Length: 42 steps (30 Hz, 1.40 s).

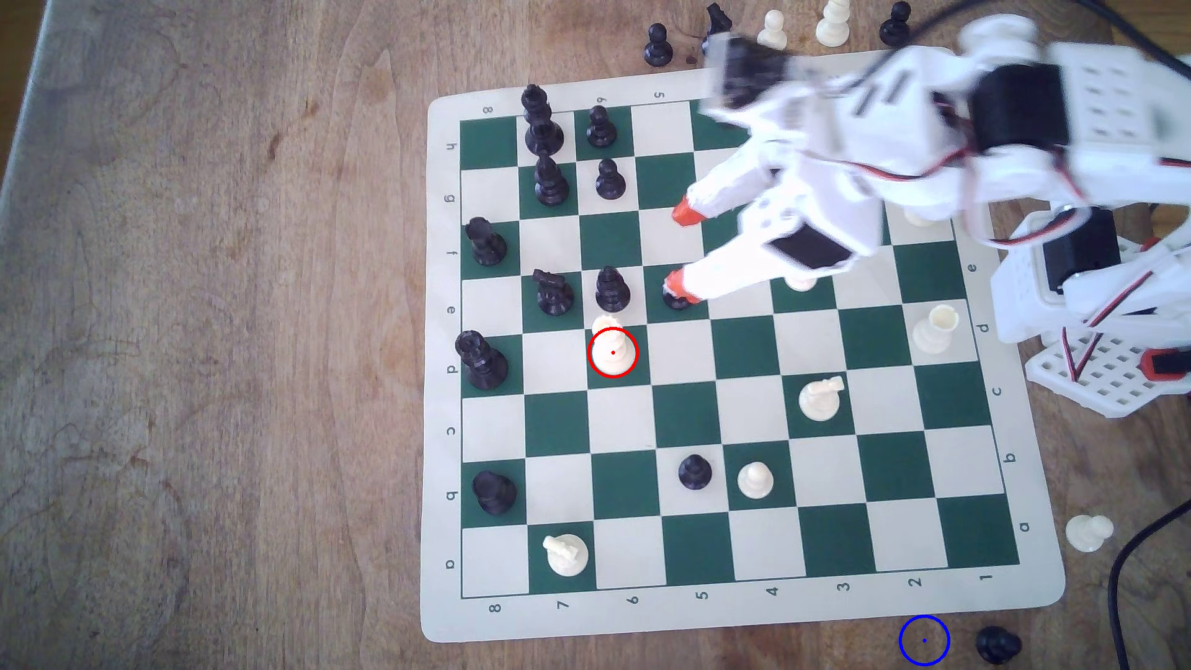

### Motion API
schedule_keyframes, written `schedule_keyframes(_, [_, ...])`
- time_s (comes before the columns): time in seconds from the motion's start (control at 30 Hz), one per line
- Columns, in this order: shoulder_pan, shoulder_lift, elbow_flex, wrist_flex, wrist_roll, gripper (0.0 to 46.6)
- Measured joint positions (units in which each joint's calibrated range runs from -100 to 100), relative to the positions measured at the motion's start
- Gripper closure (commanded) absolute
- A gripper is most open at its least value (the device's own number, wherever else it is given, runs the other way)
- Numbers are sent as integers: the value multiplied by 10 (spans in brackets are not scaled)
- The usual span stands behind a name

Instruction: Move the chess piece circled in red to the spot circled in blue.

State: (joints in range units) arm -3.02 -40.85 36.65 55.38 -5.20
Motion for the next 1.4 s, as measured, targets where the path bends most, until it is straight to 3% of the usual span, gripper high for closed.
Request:
schedule_keyframes(0.27, [-14,215,-194,120,-37,260])
schedule_keyframes(0.43, [-16,292,-237,122,-52,236])
schedule_keyframes(0.63, [-25,359,-289,122,-53,262])
schedule_keyframes(1.0, [-24,431,-301,98,-46,241])
schedule_keyframes(1.23, [-25,478,-338,100,-46,275])
schedule_keyframes(1.4, [-32,506,-358,101,-45,275])
